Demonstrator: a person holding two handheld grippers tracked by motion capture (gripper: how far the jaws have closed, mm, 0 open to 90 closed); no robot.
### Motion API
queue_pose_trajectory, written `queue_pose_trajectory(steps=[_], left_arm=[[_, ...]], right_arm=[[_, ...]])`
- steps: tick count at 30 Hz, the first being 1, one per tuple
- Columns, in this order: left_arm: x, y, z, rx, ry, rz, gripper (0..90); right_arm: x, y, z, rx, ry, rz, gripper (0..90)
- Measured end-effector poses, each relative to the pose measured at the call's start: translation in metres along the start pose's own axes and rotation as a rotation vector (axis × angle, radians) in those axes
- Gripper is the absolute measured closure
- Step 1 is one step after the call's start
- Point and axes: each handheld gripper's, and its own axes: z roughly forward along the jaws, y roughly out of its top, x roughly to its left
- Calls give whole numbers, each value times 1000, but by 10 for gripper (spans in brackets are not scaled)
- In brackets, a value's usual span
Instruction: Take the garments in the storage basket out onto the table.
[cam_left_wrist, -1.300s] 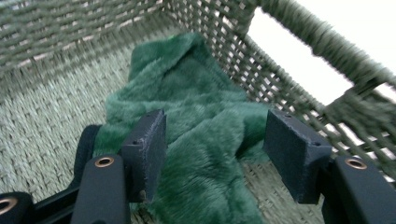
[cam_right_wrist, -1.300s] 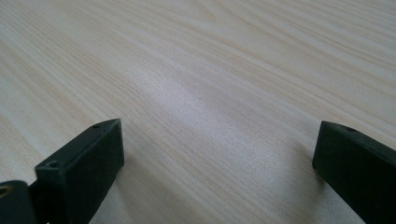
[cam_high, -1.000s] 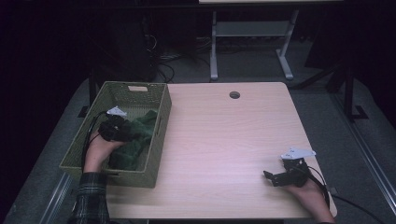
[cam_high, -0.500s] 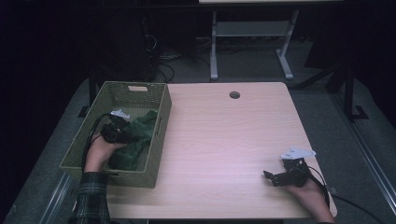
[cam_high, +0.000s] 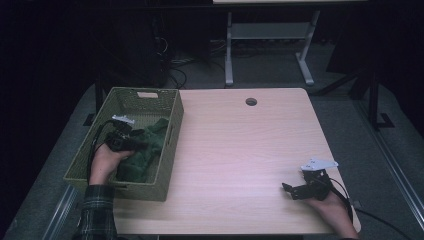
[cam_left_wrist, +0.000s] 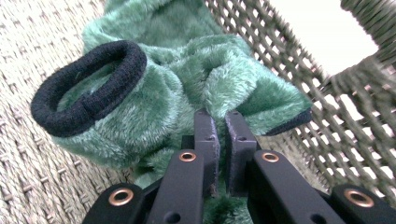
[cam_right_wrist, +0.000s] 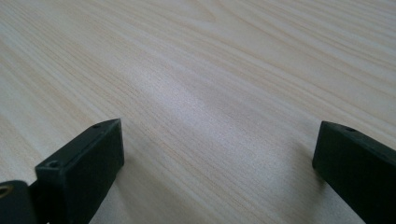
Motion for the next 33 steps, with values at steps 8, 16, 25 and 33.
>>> queue_pose_trajectory(steps=[8,16,25,33], left_arm=[[-3,3,-18,-102,-39,-13,852],[-11,8,-41,-228,-65,-26,853],[-15,8,-57,-332,-86,-26,854],[-21,12,-69,-366,-64,-24,863]], right_arm=[[0,0,0,0,0,0,17],[0,0,0,0,0,0,17],[0,0,0,0,0,0,17],[0,0,0,0,0,-1,17]])
